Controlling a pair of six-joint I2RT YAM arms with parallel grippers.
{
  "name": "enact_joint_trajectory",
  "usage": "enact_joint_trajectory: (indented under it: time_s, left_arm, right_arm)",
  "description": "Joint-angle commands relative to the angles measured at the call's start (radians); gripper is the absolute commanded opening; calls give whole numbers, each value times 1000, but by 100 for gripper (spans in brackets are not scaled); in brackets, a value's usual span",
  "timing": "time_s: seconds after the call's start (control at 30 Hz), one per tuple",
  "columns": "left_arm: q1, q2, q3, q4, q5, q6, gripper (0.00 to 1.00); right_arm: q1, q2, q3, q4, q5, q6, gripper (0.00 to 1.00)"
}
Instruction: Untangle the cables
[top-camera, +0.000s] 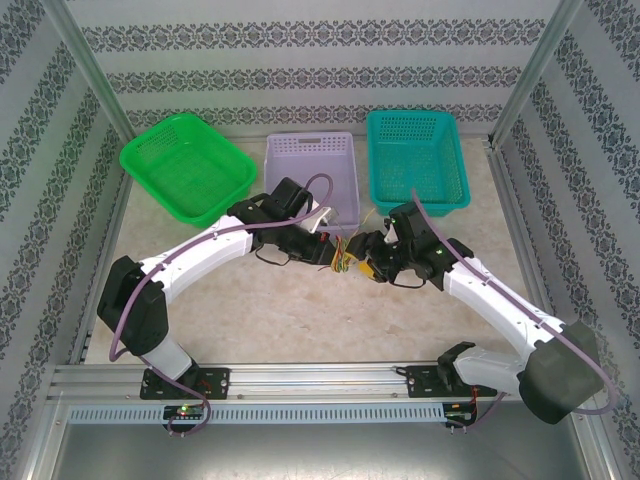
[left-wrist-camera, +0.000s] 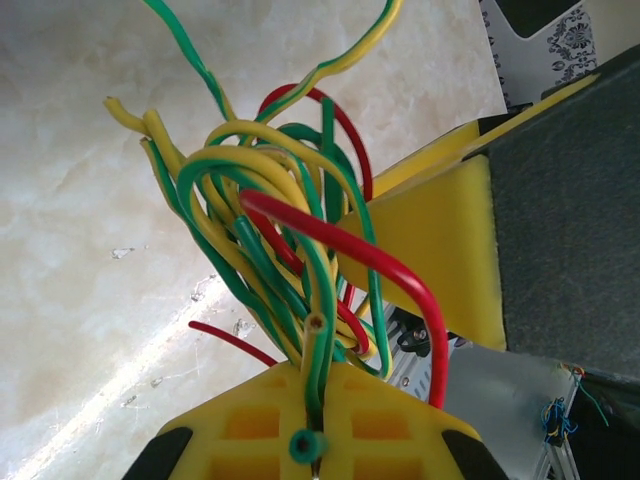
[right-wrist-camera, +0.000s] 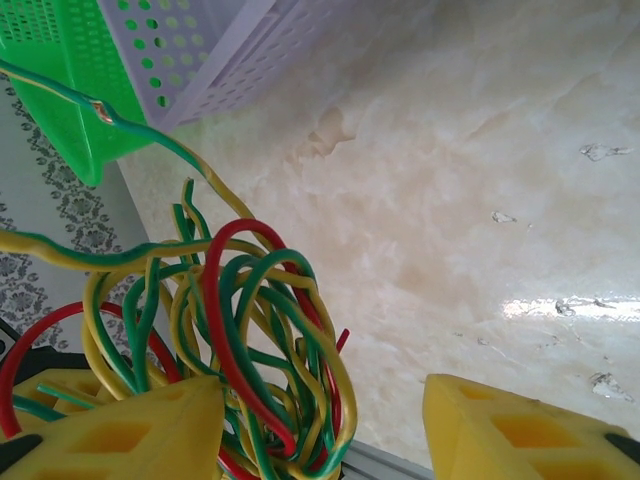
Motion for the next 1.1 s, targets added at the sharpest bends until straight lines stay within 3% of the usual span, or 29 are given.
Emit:
enact_joint_trajectory:
  time_s: [0.0,0.23,0.53,0.7,0.8,0.97,1.07]
  left_arm:
    - [-42,-35,-15,14,46,1,0]
    - [-44,-31,-17,3,22,4,0]
    - [-49,-29,11,5,12,0,0]
    - [-59,-50,0,43,5,-24,0]
    - [-59,-91,-22,99,-28,-60,0]
    - [-57,-161,-75,237,-75,-149,0]
    - [-55,-206,-126,332,-118,-213,0]
  right_arm:
    - [-6,-39,14,42,34,38,58]
    - [-6,-159,6,-4,87,83,62]
    - [39,-56,-11,-5,60,81,57]
    - [33,-9,0,55,89,92,41]
    - [16,15,6,45,88,101,25]
    - [-35,-62,-126,155,85,206,0]
    - [-72,-128,-191,189,90,251,0]
